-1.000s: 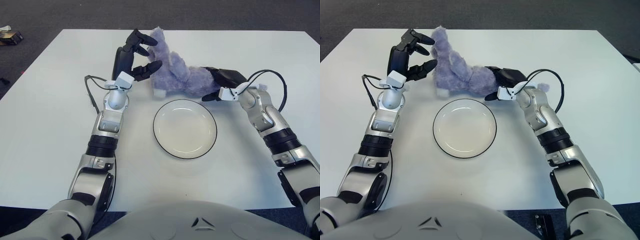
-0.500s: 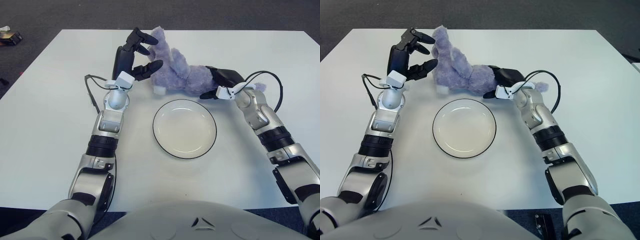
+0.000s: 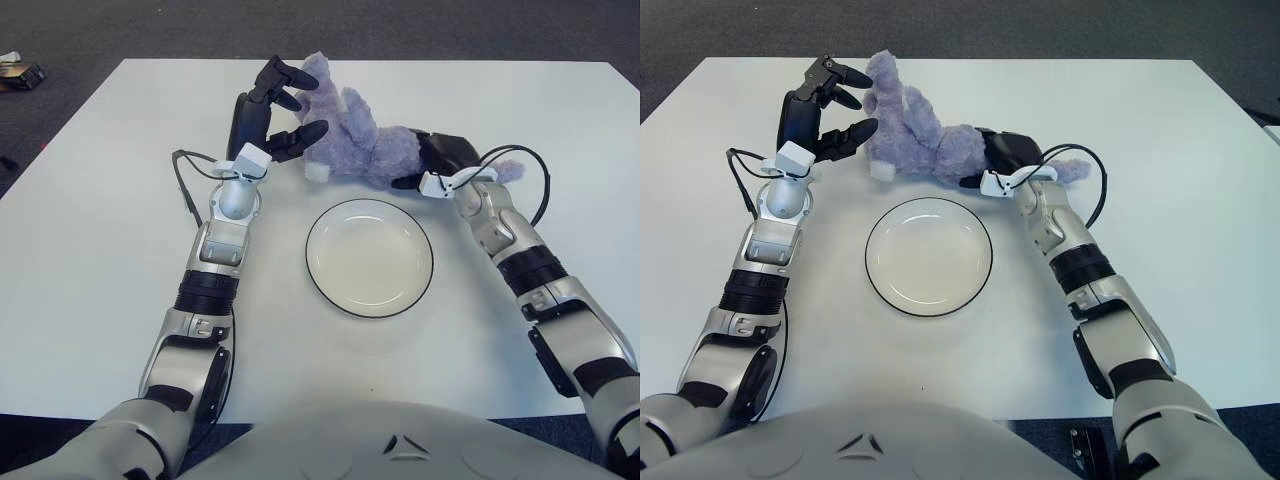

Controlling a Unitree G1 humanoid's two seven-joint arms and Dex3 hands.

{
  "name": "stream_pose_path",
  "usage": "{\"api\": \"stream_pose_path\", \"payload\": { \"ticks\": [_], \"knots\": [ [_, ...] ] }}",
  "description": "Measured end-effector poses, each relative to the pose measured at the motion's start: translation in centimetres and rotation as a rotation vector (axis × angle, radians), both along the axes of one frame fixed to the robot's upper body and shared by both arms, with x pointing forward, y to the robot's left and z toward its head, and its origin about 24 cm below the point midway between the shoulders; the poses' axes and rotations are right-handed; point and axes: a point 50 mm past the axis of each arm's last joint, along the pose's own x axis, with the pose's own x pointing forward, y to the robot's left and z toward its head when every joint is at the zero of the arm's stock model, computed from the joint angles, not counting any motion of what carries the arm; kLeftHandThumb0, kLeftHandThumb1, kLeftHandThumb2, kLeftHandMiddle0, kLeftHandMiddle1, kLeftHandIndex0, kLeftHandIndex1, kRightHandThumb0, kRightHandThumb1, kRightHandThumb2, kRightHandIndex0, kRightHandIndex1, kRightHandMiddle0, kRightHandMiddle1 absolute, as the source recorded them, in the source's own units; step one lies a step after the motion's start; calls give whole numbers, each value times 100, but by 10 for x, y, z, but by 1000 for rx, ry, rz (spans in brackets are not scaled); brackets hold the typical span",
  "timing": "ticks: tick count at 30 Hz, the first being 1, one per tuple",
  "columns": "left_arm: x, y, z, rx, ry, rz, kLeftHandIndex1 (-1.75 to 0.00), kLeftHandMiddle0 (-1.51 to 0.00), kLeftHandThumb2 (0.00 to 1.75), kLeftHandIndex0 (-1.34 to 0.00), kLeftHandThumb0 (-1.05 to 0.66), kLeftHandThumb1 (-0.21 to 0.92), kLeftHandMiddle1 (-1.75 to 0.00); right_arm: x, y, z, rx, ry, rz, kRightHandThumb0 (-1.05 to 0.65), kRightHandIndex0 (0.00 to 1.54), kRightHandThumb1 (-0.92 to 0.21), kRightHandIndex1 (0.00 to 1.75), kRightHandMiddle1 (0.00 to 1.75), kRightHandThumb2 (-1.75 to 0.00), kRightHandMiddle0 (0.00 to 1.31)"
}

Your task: Put the doll into the plate.

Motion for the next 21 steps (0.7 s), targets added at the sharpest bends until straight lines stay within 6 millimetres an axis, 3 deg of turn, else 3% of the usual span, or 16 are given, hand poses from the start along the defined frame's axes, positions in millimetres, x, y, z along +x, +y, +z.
{"api": "stream_pose_path", "payload": {
  "ticks": [5, 7, 10, 21],
  "knots": [
    [0, 0, -1, 1, 4, 2, -131, -42, 28, -42, 0, 92, -154, -2, -2, -8, 34, -34, 3, -38, 60, -65, 174, 173, -86, 37],
    [0, 0, -1, 1, 6, 3, -131, -44, 28, -41, 0, 92, -154, -2, -2, -9, 53, -61, 8, -38, 75, -66, 174, 174, -86, 36],
    [1, 0, -1, 3, 12, 7, -130, -44, 28, -41, 0, 92, -153, -6, -5, -13, 104, -135, 23, -38, 83, -67, 175, 174, -86, 35],
    [2, 2, -4, 6, 33, 21, -130, -45, 28, -41, 0, 92, -153, -10, -10, -19, 155, -182, 67, -38, 87, -67, 175, 175, -85, 35]
  ]
}}
